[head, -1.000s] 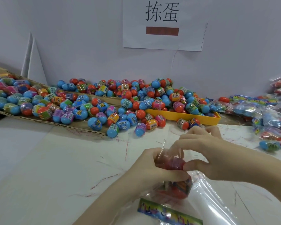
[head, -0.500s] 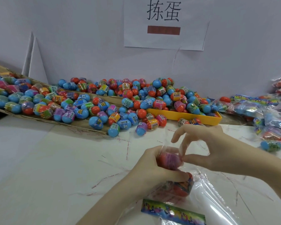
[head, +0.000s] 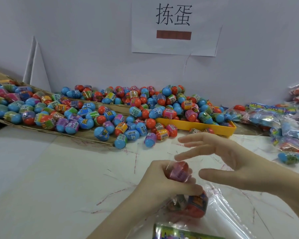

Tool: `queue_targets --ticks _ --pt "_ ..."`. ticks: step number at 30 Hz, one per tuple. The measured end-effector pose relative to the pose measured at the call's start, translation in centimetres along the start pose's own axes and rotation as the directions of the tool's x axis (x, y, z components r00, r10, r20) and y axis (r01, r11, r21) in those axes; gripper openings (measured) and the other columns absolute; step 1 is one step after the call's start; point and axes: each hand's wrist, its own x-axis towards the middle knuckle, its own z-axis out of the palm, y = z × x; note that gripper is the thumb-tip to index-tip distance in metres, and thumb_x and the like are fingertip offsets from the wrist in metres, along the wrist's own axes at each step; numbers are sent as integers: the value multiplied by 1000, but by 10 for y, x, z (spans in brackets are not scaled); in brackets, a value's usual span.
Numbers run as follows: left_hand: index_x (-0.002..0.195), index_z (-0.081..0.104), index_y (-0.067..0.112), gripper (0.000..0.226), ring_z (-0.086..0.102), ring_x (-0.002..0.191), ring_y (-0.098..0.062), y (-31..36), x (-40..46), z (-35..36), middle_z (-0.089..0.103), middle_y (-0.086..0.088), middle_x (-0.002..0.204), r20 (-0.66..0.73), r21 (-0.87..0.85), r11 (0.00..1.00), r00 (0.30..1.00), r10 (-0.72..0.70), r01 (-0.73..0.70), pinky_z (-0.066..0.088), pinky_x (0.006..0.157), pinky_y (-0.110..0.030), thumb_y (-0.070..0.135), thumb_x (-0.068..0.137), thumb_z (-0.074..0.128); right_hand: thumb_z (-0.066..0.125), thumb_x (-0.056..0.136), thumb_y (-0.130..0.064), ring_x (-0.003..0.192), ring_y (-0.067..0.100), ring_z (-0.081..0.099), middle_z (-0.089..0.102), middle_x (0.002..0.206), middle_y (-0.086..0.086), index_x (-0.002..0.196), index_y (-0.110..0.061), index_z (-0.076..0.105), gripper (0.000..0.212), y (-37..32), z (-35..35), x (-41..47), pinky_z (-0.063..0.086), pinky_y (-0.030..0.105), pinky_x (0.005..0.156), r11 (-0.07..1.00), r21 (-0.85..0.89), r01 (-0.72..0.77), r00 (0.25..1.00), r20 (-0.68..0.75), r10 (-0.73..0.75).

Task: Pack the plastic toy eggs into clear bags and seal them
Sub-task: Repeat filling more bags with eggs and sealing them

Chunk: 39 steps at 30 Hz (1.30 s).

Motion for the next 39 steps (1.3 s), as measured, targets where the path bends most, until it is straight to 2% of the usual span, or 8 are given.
queue_targets --ticks 2,4,7,15,19,23,31,39 --pt "71 72 11 15 67 69 -16 -1 1 1 72 -6 74 -15 -9 1000 1000 10 -10 56 68 -25 4 63 82 72 74 -28 106 -2 58 68 104 -16 111 -39 59 40 5 -7 7 43 21 89 984 163 74 977 -210 -39" --pt "67 72 17 15 68 72 -17 -2 2 1 73 -8 77 -24 -5 1000 1000 7 -7 57 72 -28 7 63 82 70 74 -17 87 5 65 71 90 -7 90 -24 67 18 31 -21 18 46 8 67 937 346 56 774 -607 178" --pt "72 71 16 18 70 79 -15 -2 2 2 74 -4 80 -42 -21 1000 999 -8 7 57 76 -29 10 61 84 64 84 -18 84 14 58 65 94 1 89 -18 62 5 78 -33 33 44 20 65 869 162 -467 527 -738 421" --pt "77 69 16 45 66 71 -17 2 1 5 70 1 68 -110 -18 1000 994 0 -2 54 69 -25 42 42 79 76 72 -29 75 10 52 58 93 -4 109 -18 58 43 101 -16 37 41 20 60 773 -66 -631 588 -690 421" --pt "77 71 14 21 64 67 -11 3 0 6 68 0 70 -133 -34 999 991 16 -21 51 61 -17 20 60 83 74 72 -11 80 14 55 56 89 -7 101 -27 61 35 68 -24 24 41 23 61 920 182 -348 579 -730 364" --pt "77 70 9 18 64 62 -6 5 -2 8 68 0 69 -142 -64 998 990 14 -23 51 56 -15 10 63 82 79 43 -28 81 11 64 69 85 -6 75 -31 69 34 10 -23 12 49 20 67 890 452 55 760 -598 256" --pt "68 71 13 14 65 62 -8 6 -1 11 71 -2 68 -199 -47 992 975 102 -114 51 57 -16 5 62 82 72 53 -42 90 -8 49 58 86 -29 81 -42 56 32 -29 1 13 32 0 71 969 -224 -108 866 -500 -19" --pt "73 73 20 20 69 76 -9 7 -2 9 73 2 81 -180 -37 992 978 110 -118 54 62 -19 8 61 83 74 68 -24 83 -3 51 59 87 -19 90 -39 56 32 -20 -2 11 43 12 72 968 -214 -132 908 -417 32"
